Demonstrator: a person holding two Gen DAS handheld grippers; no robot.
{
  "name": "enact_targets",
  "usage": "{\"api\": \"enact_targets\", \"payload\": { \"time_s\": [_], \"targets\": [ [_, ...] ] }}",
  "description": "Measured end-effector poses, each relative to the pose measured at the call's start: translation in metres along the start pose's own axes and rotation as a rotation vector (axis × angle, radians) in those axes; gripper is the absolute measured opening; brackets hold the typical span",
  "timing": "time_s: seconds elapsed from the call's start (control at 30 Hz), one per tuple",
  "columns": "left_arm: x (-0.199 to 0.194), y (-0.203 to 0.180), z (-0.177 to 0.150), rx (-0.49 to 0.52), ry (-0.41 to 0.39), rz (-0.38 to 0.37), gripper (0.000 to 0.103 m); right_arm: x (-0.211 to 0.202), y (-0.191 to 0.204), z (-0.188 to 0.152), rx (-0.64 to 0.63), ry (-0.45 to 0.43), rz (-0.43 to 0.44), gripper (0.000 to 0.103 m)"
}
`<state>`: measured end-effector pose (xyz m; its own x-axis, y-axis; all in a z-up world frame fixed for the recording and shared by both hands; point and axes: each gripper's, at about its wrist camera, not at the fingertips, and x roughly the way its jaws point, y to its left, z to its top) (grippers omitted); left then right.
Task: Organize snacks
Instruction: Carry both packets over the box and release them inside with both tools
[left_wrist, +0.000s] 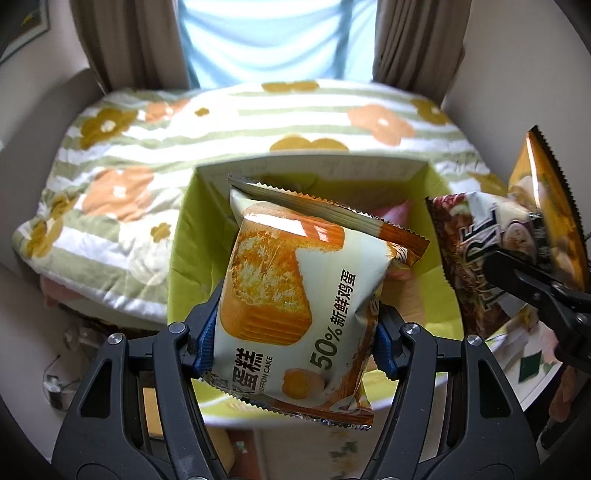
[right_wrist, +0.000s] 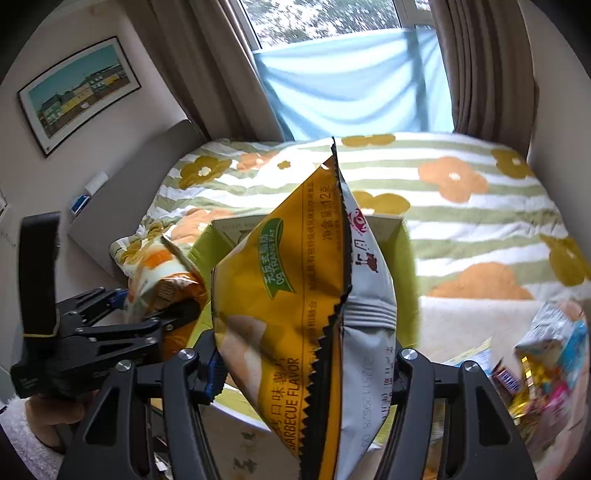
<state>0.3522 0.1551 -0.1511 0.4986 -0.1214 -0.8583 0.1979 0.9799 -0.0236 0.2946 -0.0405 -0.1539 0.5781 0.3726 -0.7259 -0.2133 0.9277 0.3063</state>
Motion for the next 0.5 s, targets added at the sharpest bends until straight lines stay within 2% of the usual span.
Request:
{"api": "enact_targets", "payload": {
  "time_s": [0.13,0.3,0.4,0.47,0.5],
  "targets": [
    [0.026,0.01,0.001,0.046,0.047,-0.015,0.063,0.017,0.004,-0.004,0.042,0.029,-0.03,0.057],
    [0.042,0.008,-0.003,0.066,0.065,-0.031,0.063,0.03,0.001,-0.006,0.063,0.058,-0.074,0.057],
    [0.043,0.003,-0.005,0.095,0.05,-0.002,0.072,0.037,-0.002,-0.005,0.067,0.072,-0.085,0.057],
    [0.042,0.001,-0.006,0.106,0.05,0.024,0.094,0.042,-0.005,-0.005,0.073,0.076,-0.081,0.057],
    [0.041,0.002,-0.007,0.104,0.049,0.042,0.098,0.043,-0.007,-0.005,0.076,0.077,-0.078,0.057]
  ]
}}
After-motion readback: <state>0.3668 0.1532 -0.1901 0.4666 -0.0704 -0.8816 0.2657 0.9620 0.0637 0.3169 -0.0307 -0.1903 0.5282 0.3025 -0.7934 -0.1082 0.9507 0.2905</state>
